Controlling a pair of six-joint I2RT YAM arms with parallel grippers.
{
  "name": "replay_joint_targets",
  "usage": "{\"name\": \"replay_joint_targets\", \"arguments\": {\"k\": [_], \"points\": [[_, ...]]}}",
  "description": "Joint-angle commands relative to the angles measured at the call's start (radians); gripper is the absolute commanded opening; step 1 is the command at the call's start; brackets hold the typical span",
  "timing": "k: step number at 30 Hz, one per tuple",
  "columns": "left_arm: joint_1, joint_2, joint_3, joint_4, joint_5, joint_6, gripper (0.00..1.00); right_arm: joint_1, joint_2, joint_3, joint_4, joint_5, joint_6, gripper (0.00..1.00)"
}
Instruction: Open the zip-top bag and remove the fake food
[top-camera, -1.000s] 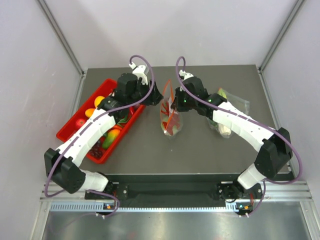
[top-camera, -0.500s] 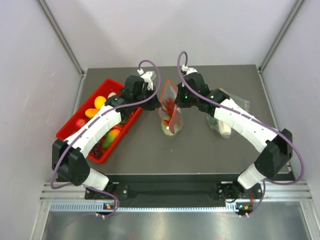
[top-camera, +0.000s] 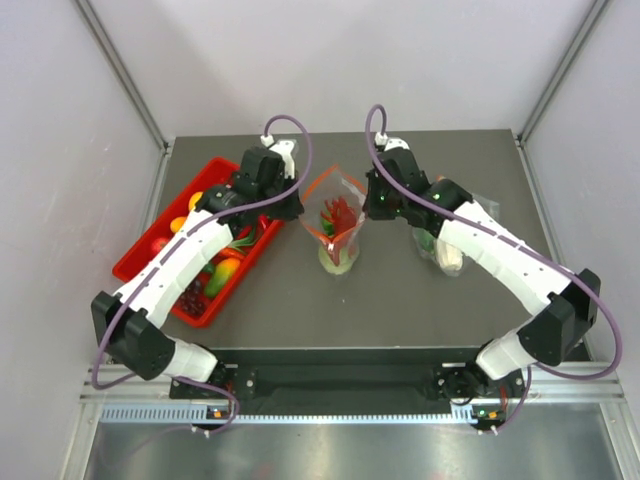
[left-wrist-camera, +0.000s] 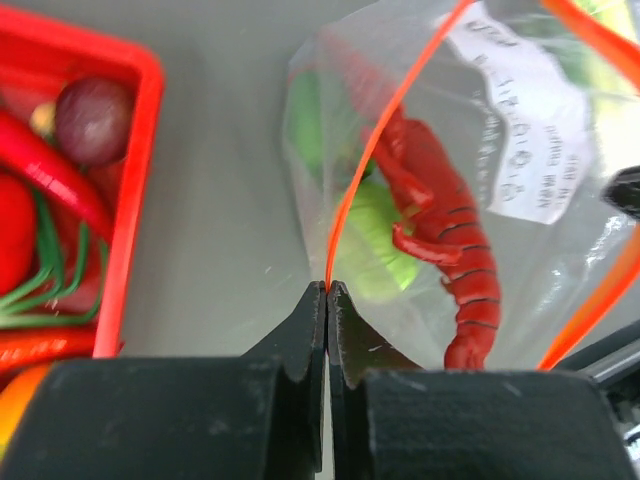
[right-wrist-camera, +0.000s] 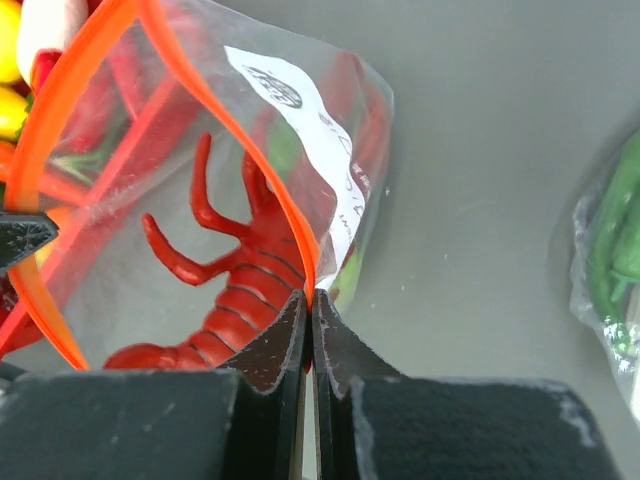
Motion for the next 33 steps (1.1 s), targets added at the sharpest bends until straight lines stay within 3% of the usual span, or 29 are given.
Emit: {"name": "replay_joint_targets", "arguments": {"k": [1,4,6,9,12,20,27,33], "points": [[0.004,-0.067,-0.014,-0.073,-0.086,0.012,0.00,0.043,-0.039,-0.025,-0.009,0.001,0.018,0.00],[0.004,-0.083,0.004,-0.074,-0.066,0.044,0.04,0.069,-0.036,-0.053,0.001,-0.016,0.037,0.00],[0.004,-0.085,0.049,-0.061,-0.011,0.062,0.26,0.079,-0.035,-0.068,0.018,-0.024,0.053,0.00],[0.002,-0.082,0.113,-0.022,0.128,0.038,0.47,0.098,-0.017,-0.070,0.035,-0.027,0.067,0.00],[0.001,-0.080,0.153,0.042,0.196,-0.020,0.52,0.113,-0.006,-0.068,0.049,-0.033,0.083,0.00],[-0.029,-0.042,0.103,0.079,0.328,-0.132,0.51,0.136,0.020,-0.051,0.061,-0.035,0.088,0.00],[-0.084,0.004,0.060,-0.054,0.158,-0.114,0.49,0.142,0.025,-0.053,0.072,-0.044,0.099,0.00],[-0.084,-0.019,-0.034,-0.052,0.064,-0.163,0.49,0.149,0.014,-0.061,0.081,-0.044,0.103,0.00]]}}
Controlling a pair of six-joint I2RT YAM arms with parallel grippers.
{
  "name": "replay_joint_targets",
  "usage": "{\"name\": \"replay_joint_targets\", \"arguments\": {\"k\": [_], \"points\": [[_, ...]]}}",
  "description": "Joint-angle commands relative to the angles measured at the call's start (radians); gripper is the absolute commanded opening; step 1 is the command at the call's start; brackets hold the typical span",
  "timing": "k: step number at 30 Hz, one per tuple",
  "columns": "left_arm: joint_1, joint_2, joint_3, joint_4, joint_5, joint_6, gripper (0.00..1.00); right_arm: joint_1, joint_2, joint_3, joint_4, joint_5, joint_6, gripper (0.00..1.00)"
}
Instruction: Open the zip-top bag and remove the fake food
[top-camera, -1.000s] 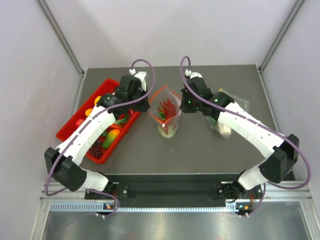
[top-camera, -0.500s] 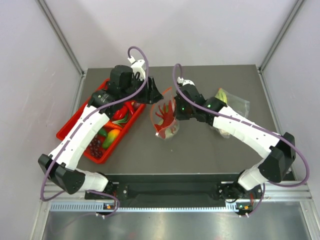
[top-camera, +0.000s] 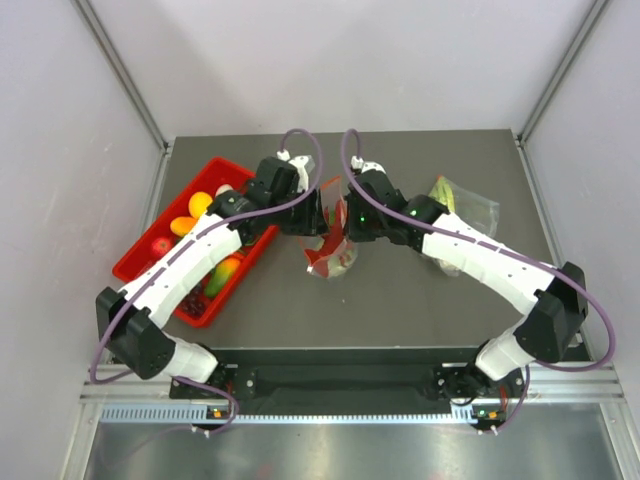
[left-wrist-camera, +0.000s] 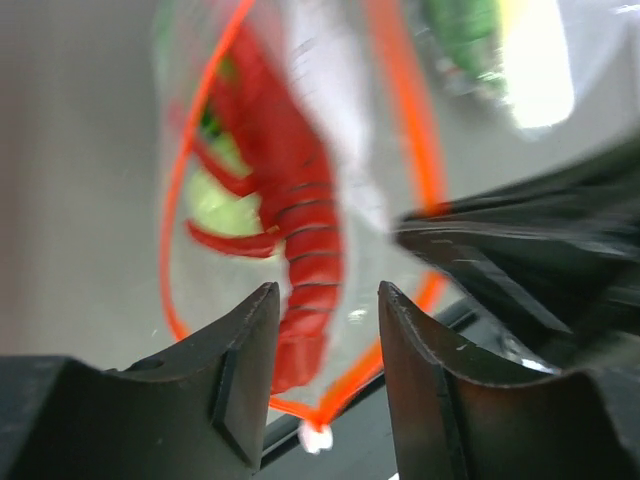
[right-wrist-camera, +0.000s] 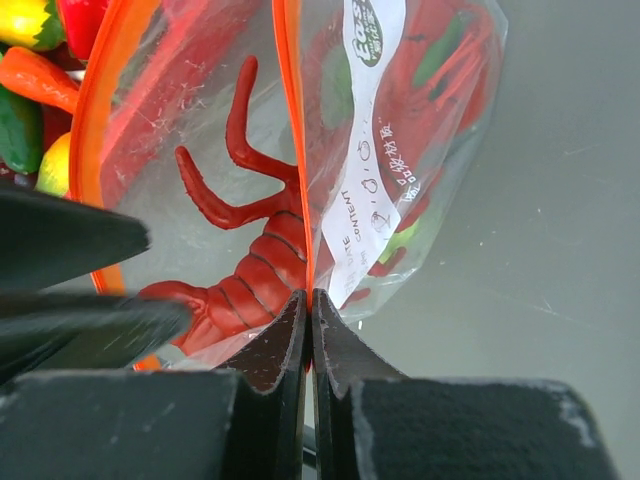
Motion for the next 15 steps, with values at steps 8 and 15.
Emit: {"name": "replay_joint_targets", "arguments": {"k": [8,15], "points": [[0.001,-0.004,-0.120,0.061,-0.098,-0.046,0.56,0.035,-0.013,0.010,0.067,-0.022,0.014,0.00],[0.003,0.019,-0.165,0.162,-0.116,-0.034,0.60,0.054,-0.009,0.005,0.070,-0.029,0.014,0.00]]}}
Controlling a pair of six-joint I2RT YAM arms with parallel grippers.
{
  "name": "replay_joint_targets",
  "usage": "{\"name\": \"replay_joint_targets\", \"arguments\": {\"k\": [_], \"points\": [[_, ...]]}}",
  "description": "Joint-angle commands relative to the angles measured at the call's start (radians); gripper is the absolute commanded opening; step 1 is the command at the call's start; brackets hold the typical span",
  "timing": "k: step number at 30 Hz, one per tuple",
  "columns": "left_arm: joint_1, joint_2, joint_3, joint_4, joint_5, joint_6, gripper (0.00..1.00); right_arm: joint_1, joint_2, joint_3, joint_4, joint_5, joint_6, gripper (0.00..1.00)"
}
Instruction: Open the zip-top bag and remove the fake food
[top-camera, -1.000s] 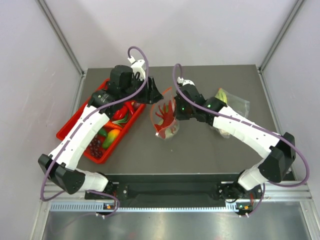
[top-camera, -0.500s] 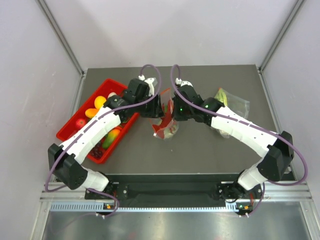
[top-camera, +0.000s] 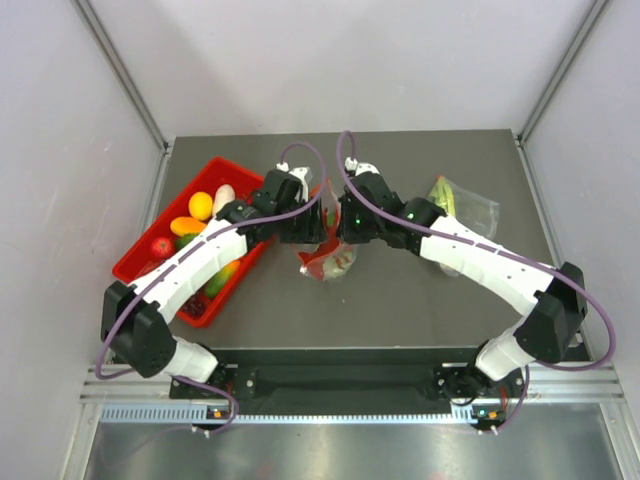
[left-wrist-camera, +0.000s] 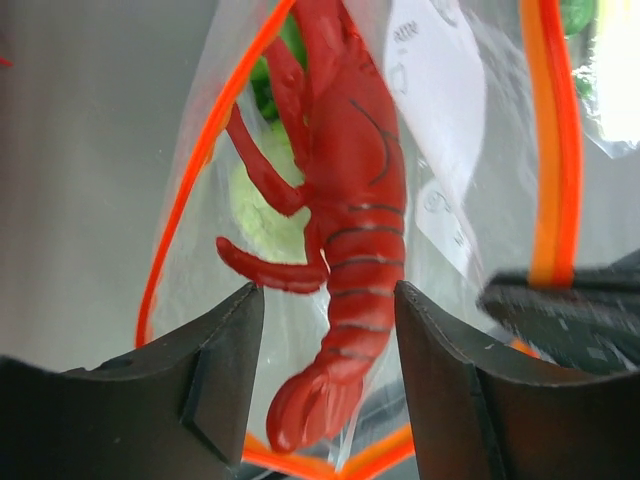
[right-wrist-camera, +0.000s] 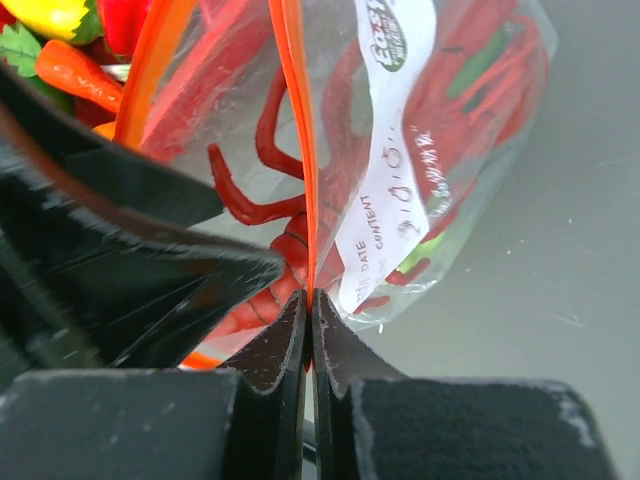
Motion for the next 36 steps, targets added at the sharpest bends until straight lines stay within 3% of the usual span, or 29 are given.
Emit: {"name": "replay_joint_targets", "arguments": {"k": [1,13,15,16,18,19,21,29,36], "points": [[-0.001,0.016,-0.017,0.090,-0.029,0.006,0.60,0.029,-0.009,0.004,0.037,-0.014,0.012,0.00],[-0.001,0.061,-0.030,0.165,-0.061,0.009,0.54,0.042,0.004,0.013,0.057,-0.043,-0.011,0.00],[-0.001,0.064,-0.035,0.177,-0.064,0.009,0.48,0.043,0.007,0.016,0.060,-0.050,-0.014,0.00],[0.001,0.065,-0.033,0.185,-0.066,0.007,0.36,0.043,0.008,0.019,0.059,-0.048,-0.015,0.00],[-0.001,0.071,-0.026,0.185,-0.058,0.007,0.24,0.043,0.010,0.016,0.059,-0.048,-0.015,0.00],[-0.001,0.073,-0.023,0.184,-0.054,0.007,0.10,0.043,0.011,0.018,0.051,-0.042,-0.015,0.00],[-0.001,0.076,-0.015,0.171,-0.043,0.001,0.00,0.043,0.013,0.021,0.037,-0.027,-0.015,0.00],[0.015,0.058,0.031,0.185,-0.014,-0.068,0.00,0.046,0.008,0.022,-0.023,-0.007,-0.020,0.00],[0.053,0.001,0.020,0.289,0.015,-0.166,0.00,0.049,0.014,0.013,-0.043,-0.001,-0.012,0.00]]}}
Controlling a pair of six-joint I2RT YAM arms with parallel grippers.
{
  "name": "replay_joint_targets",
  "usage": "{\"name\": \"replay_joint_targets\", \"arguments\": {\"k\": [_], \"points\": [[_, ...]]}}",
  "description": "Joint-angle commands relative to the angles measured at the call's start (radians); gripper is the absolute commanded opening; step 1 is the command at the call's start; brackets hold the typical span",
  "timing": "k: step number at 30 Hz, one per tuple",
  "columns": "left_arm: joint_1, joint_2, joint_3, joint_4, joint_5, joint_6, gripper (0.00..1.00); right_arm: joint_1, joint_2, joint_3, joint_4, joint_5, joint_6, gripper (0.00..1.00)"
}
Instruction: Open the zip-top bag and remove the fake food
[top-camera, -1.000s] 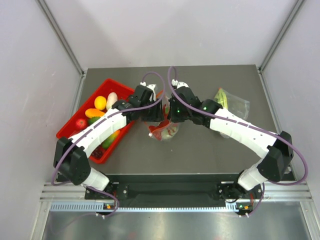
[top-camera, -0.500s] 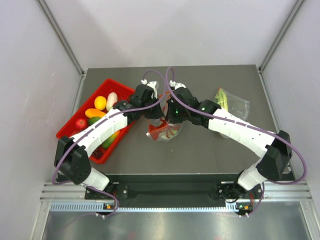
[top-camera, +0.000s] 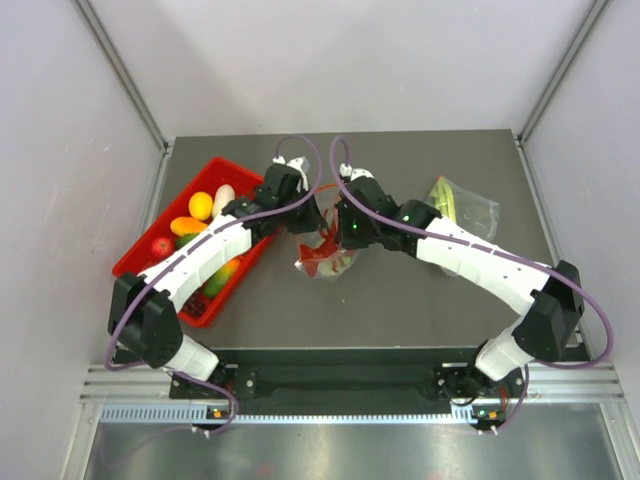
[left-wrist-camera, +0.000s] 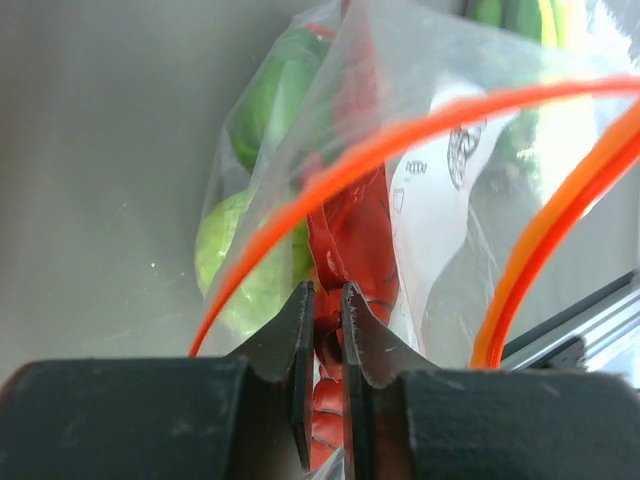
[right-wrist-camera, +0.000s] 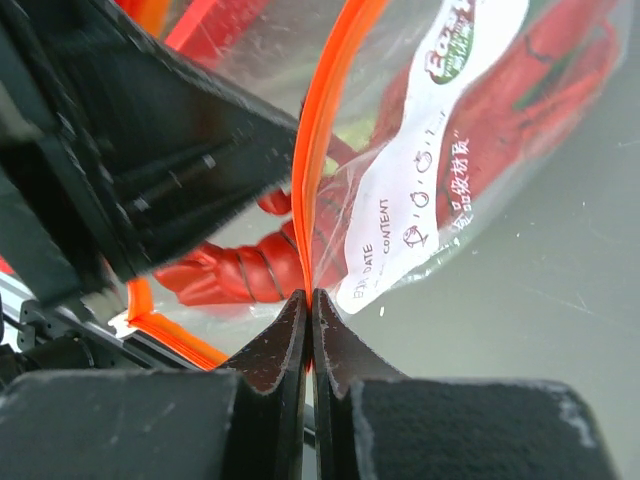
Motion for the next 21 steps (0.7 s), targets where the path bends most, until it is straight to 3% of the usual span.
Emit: {"name": "replay_joint_targets", "arguments": {"k": [1,7,14,21], "points": [[0.031,-0.071,0.030,0.135,0.005,-0.075,0.00,0.024,0.006,0.018,-0.017,0.003,-0.011,0.00],[0.060,-0.108,-0.004,0.184,-0.043,-0.113,0.00,0.031,0.016,0.054,-0.046,0.026,-0.027,0.00],[0.065,-0.113,-0.022,0.255,-0.051,-0.193,0.00,0.037,-0.057,0.076,-0.040,0.116,-0.056,0.11],[0.104,-0.070,0.041,0.235,0.128,-0.228,0.00,0.037,-0.036,0.032,-0.077,0.176,-0.042,0.02]]}}
